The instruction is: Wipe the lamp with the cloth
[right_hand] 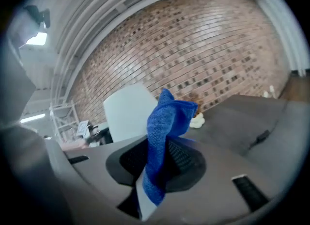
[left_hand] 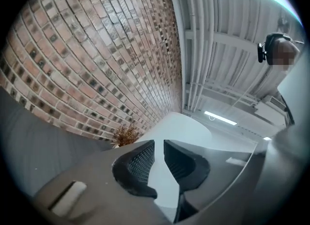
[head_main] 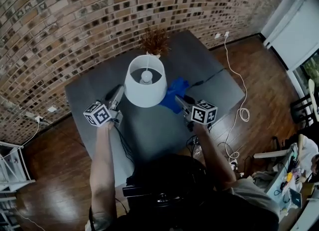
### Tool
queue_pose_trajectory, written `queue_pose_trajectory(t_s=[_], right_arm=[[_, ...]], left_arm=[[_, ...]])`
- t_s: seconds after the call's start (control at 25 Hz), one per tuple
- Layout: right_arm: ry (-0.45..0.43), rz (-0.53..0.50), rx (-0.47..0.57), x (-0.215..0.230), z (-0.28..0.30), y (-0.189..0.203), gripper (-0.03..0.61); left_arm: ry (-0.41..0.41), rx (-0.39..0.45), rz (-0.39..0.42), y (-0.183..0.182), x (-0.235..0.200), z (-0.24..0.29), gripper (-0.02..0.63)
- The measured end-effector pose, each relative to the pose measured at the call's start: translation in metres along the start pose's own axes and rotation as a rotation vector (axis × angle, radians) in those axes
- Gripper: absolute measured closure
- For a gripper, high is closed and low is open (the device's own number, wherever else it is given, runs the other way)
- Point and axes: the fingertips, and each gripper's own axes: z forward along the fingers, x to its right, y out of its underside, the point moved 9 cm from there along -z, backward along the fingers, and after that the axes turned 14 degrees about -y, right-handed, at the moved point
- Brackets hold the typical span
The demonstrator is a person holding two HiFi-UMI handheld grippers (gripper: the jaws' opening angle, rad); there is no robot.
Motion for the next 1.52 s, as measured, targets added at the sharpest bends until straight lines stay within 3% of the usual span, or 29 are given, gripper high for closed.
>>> queue_pose_trajectory(t_s=[0.08,0.12,0.28,0.44,0.48,0.56,0.64,0.76,0.88,1.08,1.2,1.32,1.52], right_arm=[[0.075,0.120,0.045,0.012,-0.027,0.023,0.494],[0.074,0.186,0.013,0.015,-0.034,0.041,0.494],[-0.017,0.406,-0.279,0.012,-0.025,0.126,0.492],[0.098,0.354,-0.467,0.042,-0.010,0.171,0.464],[0.119,0.346,-0.489,0.048,-0.009,0.172,0.445],[0.157,0.342,-0.498,0.054,-0.018,0.165,0.344],[0.216,0.324,-0.491,0.058,-0.039,0.157,0.345],[0.319,0.292,-0.441,0.063,-0.077,0.142,0.350],[0.359,0.254,-0.333,0.060,-0.104,0.115,0.351],[0.222,0.101,0.063,0.002,-0.121,0.028,0.374],[0.143,0.028,0.221,-0.037,-0.117,-0.012,0.387],[0.104,-0.036,0.253,-0.065,-0.111,-0.032,0.388],[0.075,-0.102,0.216,-0.097,-0.098,-0.037,0.400]], left_arm=[[-0.026,0.020,0.001,0.004,0.001,-0.021,0.554],[-0.036,0.025,0.000,0.008,0.001,-0.032,0.546],[-0.046,-0.001,-0.007,0.038,0.013,-0.069,0.546],[-0.054,-0.042,-0.041,0.071,0.028,-0.095,0.545],[-0.062,-0.040,-0.057,0.077,0.030,-0.102,0.545],[-0.090,-0.019,-0.106,0.086,0.032,-0.119,0.545],[-0.120,-0.002,-0.157,0.094,0.032,-0.136,0.545],[-0.145,-0.007,-0.178,0.100,0.032,-0.153,0.545],[-0.144,-0.011,-0.178,0.100,0.034,-0.161,0.545],[-0.091,0.008,-0.166,0.090,0.048,-0.156,0.545],[-0.048,0.035,-0.133,0.074,0.061,-0.151,0.545],[-0.006,0.051,-0.078,0.059,0.073,-0.150,0.545],[0.022,0.064,0.000,0.043,0.084,-0.158,0.545]])
